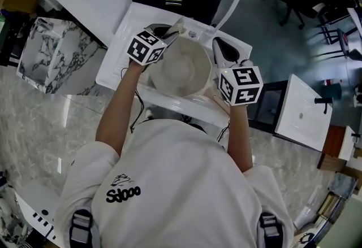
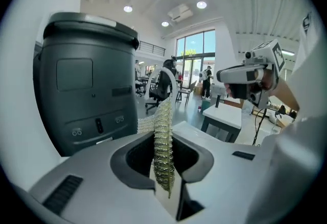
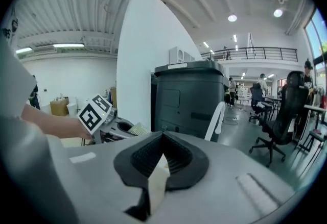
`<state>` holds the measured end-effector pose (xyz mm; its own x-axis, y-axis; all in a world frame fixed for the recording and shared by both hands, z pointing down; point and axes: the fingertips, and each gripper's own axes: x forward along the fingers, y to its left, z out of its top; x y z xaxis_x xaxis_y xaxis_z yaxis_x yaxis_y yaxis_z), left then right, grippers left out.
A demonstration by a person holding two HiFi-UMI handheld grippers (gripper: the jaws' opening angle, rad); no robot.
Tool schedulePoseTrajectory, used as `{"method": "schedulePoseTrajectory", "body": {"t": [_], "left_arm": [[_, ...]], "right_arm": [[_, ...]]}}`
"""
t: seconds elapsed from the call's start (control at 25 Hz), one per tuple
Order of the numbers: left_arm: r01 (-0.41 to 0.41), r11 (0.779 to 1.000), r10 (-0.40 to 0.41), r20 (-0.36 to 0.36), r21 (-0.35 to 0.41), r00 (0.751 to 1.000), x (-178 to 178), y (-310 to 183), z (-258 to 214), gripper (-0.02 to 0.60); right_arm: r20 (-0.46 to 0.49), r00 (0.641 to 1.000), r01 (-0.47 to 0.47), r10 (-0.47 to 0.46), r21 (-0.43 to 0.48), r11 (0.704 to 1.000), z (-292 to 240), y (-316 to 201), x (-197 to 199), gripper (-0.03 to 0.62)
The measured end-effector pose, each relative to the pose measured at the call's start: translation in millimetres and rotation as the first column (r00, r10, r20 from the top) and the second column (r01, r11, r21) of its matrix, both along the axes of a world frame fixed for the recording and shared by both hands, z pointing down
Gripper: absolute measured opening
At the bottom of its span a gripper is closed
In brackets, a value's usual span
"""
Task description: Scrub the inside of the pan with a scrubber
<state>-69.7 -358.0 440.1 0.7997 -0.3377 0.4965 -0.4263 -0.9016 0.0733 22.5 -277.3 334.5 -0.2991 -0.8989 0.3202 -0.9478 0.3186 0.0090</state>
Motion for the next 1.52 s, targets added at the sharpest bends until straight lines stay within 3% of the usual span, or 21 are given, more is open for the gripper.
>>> {"method": "schedulePoseTrajectory", "body": {"t": [0.12, 0.44, 1.04, 1.32, 1.52], "left_arm": [[-0.004, 0.998, 0.008, -0.059, 0.064, 0.998, -3.3, -1.5, -36.8, 0.069], [0.049, 0.978, -0.011, -0.182, 0.203, 0.983, -18.7, 0.0, -112.6, 0.069], [0.109, 0.921, -0.007, -0.264, 0.373, 0.964, -50.3, 7.1, -193.6, 0.069], [0.082, 0.905, 0.036, -0.266, 0.418, 0.963, -50.0, 19.8, -204.4, 0.069], [0.122, 0.891, -0.014, -0.243, 0.438, 0.97, -55.4, 7.8, -203.0, 0.069]], "right_arm": [[-0.039, 0.999, -0.008, 0.009, 0.045, 0.999, -19.1, -6.3, -0.4, 0.009], [-0.033, 0.999, -0.026, 0.03, 0.123, 0.992, -55.9, -16.1, 4.2, 0.009], [-0.052, 0.998, 0.041, -0.029, 0.248, 0.968, -110.1, -25.7, -18.4, 0.009], [-0.082, 0.996, 0.045, -0.026, 0.25, 0.967, -113.9, -25.8, -21.1, 0.009], [-0.093, 0.995, 0.067, -0.046, 0.229, 0.971, -104.3, -33.1, -28.8, 0.009]]}}
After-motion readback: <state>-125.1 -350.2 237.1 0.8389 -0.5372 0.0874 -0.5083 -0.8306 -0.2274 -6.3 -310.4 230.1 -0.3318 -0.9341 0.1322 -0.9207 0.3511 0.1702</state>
